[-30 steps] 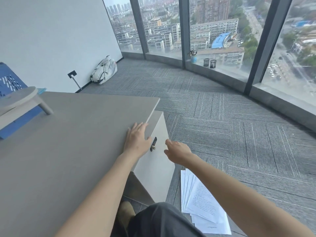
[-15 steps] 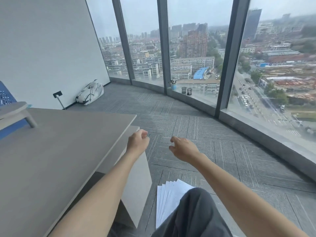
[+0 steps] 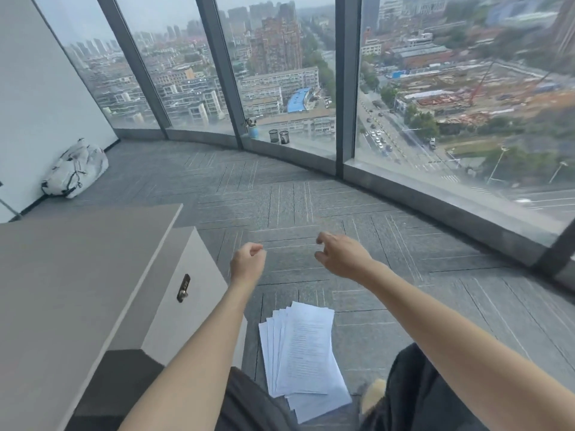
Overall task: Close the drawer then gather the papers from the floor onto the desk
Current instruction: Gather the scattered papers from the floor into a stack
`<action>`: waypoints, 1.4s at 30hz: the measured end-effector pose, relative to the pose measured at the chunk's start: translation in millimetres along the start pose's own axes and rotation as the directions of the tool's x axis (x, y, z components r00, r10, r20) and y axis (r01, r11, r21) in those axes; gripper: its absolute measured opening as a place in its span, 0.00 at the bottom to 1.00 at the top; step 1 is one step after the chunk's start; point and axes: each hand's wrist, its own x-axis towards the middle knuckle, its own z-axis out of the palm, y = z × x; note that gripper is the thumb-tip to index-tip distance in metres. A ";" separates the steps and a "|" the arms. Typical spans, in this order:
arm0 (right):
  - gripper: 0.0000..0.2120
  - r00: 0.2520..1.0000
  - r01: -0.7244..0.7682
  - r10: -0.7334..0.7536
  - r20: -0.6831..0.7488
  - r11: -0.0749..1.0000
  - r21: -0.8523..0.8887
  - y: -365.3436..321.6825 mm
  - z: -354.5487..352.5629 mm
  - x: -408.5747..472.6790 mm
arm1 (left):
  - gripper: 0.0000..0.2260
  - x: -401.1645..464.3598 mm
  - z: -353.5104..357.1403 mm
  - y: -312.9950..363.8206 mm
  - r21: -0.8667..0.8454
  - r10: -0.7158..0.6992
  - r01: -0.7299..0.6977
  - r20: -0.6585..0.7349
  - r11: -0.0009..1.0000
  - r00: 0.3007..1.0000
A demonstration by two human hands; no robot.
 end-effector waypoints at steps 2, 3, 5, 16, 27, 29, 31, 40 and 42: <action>0.18 0.998 -0.046 0.045 0.050 0.999 0.019 15.1 15.0 13.0 | 0.14 18.0 17.2 -22.8 -0.018 -0.087 0.087 0.017 0.996 0.996; 0.19 0.996 -0.065 0.063 0.069 0.997 0.030 22.2 22.2 20.8 | 0.14 26.4 26.2 -33.3 -0.014 -0.124 0.125 0.027 0.992 0.992; 0.19 0.992 -0.090 0.085 0.094 0.995 0.044 36.4 36.8 37.3 | 0.13 39.2 45.8 -52.2 0.001 -0.182 0.183 0.050 0.983 0.982; 0.17 0.956 -0.214 0.163 0.243 0.956 0.200 99.2 174.7 127.7 | 0.13 97.8 144.1 -184.0 -0.050 -0.441 0.449 0.119 0.892 0.890; 0.20 0.747 -0.503 0.331 0.576 0.848 0.165 161.3 356.8 148.3 | 0.10 115.0 213.1 -358.9 -0.022 -0.720 0.736 0.190 0.676 0.667; 0.20 0.706 -0.542 0.364 0.607 0.829 0.134 170.7 384.9 146.1 | 0.10 115.8 221.9 -380.0 0.009 -0.743 0.757 0.204 0.653 0.638; 0.20 0.671 -0.595 0.409 0.619 0.794 0.120 178.7 412.1 143.6 | 0.11 119.4 228.8 -399.1 0.029 -0.754 0.767 0.210 0.641 0.622; 0.12 0.481 -0.863 0.644 0.594 0.465 0.195 224.2 514.9 131.7 | 0.13 158.6 251.1 -475.5 0.300 -0.727 0.666 0.189 0.682 0.660; 0.11 0.466 -0.875 0.676 0.570 0.446 0.186 234.9 530.8 133.2 | 0.17 168.6 256.5 -492.7 0.339 -0.720 0.650 0.148 0.681 0.678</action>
